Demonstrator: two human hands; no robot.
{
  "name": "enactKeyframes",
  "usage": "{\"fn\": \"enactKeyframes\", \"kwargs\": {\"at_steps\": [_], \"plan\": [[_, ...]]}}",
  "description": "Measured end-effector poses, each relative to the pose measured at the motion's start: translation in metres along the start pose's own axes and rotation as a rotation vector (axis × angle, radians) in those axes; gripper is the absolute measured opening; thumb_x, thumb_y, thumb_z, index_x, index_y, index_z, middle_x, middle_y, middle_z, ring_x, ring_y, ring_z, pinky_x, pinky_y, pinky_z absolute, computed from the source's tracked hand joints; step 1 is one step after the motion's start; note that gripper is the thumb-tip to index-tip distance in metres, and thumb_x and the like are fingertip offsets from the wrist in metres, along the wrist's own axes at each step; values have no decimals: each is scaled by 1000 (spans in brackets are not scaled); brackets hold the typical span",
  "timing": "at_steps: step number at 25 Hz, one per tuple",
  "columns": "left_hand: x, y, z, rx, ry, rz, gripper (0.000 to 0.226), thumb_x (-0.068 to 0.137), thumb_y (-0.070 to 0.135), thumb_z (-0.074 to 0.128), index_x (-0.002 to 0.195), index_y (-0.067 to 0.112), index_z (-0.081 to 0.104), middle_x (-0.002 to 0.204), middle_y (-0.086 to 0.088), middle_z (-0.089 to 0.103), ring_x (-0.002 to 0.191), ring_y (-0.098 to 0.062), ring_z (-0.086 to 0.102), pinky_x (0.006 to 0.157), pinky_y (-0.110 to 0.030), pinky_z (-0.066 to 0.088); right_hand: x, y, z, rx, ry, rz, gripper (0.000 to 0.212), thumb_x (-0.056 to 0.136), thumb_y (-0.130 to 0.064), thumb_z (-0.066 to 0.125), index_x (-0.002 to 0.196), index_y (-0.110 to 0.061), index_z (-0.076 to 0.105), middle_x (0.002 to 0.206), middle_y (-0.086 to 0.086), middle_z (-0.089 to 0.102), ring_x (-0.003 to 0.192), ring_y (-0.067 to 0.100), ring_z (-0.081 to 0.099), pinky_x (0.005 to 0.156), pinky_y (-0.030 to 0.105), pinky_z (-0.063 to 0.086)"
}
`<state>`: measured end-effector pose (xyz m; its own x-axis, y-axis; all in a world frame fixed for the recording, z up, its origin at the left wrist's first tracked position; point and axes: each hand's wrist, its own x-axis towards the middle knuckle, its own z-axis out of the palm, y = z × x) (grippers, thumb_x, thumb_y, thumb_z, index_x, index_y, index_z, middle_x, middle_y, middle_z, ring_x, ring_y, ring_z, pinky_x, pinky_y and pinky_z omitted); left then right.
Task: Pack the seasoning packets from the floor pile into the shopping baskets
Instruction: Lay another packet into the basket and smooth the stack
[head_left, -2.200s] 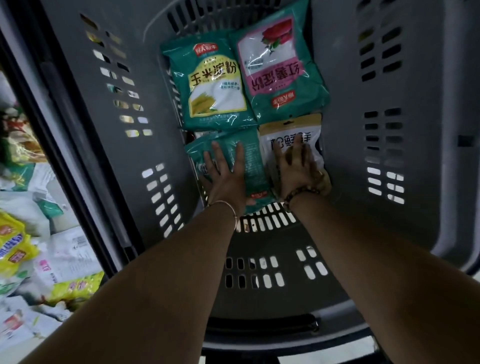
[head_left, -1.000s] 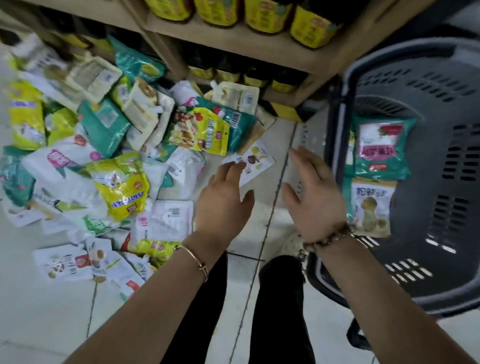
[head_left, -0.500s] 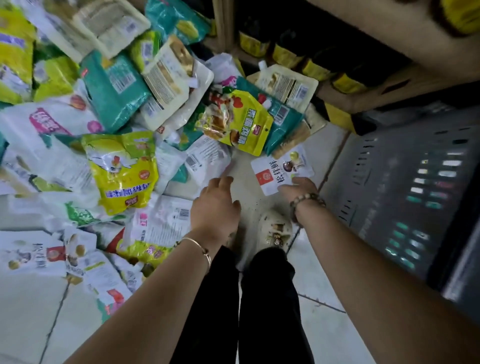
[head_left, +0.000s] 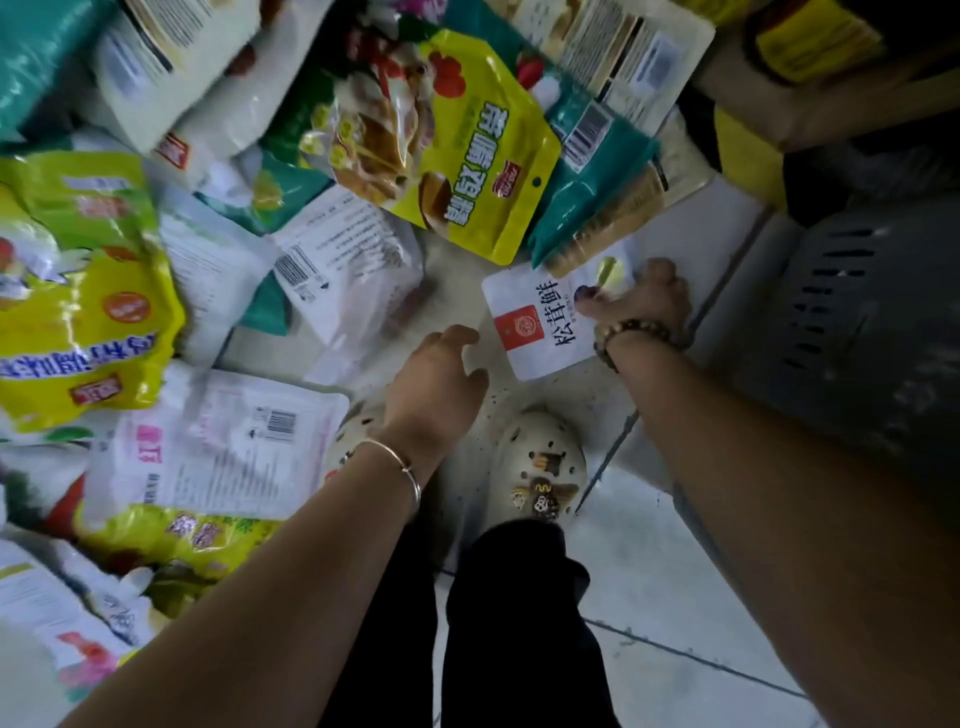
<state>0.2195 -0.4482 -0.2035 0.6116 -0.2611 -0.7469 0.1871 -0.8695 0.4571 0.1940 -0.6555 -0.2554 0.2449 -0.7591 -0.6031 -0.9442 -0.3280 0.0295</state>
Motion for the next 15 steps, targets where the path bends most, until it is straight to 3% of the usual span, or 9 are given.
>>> {"fn": "enactKeyframes", "kwargs": {"at_steps": [4, 6, 7, 8, 10, 12, 13, 15], "plan": [[-3, -2, 9, -126, 17, -105, 39, 84, 17, 61, 124, 19, 58, 121, -3, 62, 104, -21, 60, 84, -23, 44, -2, -1, -4, 60, -127, 73, 60, 66, -56, 72, 106, -13, 61, 115, 9, 62, 105, 28, 58, 94, 45, 46], [-10, 4, 6, -268, 23, -196, 36, 84, 13, 62, 120, 16, 60, 115, -3, 64, 95, -18, 60, 74, -19, 39, -12, -5, -18, 121, -270, 111, 44, 73, -51, 70, 93, -12, 64, 94, 6, 68, 80, 21, 63, 71, 28, 54], [-15, 8, 3, -422, 27, -261, 34, 85, 10, 62, 119, 12, 60, 114, -7, 65, 92, -20, 60, 73, -21, 40, -21, -10, -28, 145, -330, 123, 40, 78, -46, 68, 95, -10, 65, 86, 5, 68, 67, 18, 61, 56, 21, 52], [-22, 13, 0, -590, 44, -346, 34, 85, 9, 62, 119, 10, 59, 115, -12, 66, 92, -20, 60, 74, -23, 43, -34, -11, -36, 227, -367, 147, 39, 81, -38, 68, 100, -4, 65, 88, 8, 67, 65, 18, 59, 52, 17, 51], [-43, 25, -6, -847, 95, -565, 40, 86, 19, 65, 123, 12, 54, 118, -10, 64, 100, -20, 61, 85, -32, 49, -64, -7, -51, 533, -434, 276, 39, 84, -22, 68, 112, 3, 60, 112, 15, 63, 83, 21, 64, 63, 13, 52], [-62, 44, -11, -1136, 30, -660, 48, 84, 34, 68, 125, 16, 51, 115, -3, 65, 101, -17, 63, 89, -37, 49, -101, -1, -62, 761, -415, 433, 35, 81, -28, 71, 103, -2, 64, 108, 14, 65, 92, 25, 65, 66, 21, 55], [-67, 55, -13, -1300, -49, -629, 47, 80, 37, 67, 120, 15, 54, 111, -1, 68, 98, -16, 66, 87, -37, 49, -117, 1, -63, 848, -397, 482, 39, 76, -35, 74, 99, -4, 66, 102, 11, 67, 89, 27, 66, 66, 25, 57], [-68, 75, -18, -1500, -139, -469, 37, 78, 31, 66, 111, 14, 63, 107, -3, 72, 98, -21, 68, 86, -38, 52, -144, -4, -62, 1077, -446, 503, 44, 71, -34, 77, 104, -5, 67, 104, 10, 69, 92, 30, 67, 80, 40, 56]]}}
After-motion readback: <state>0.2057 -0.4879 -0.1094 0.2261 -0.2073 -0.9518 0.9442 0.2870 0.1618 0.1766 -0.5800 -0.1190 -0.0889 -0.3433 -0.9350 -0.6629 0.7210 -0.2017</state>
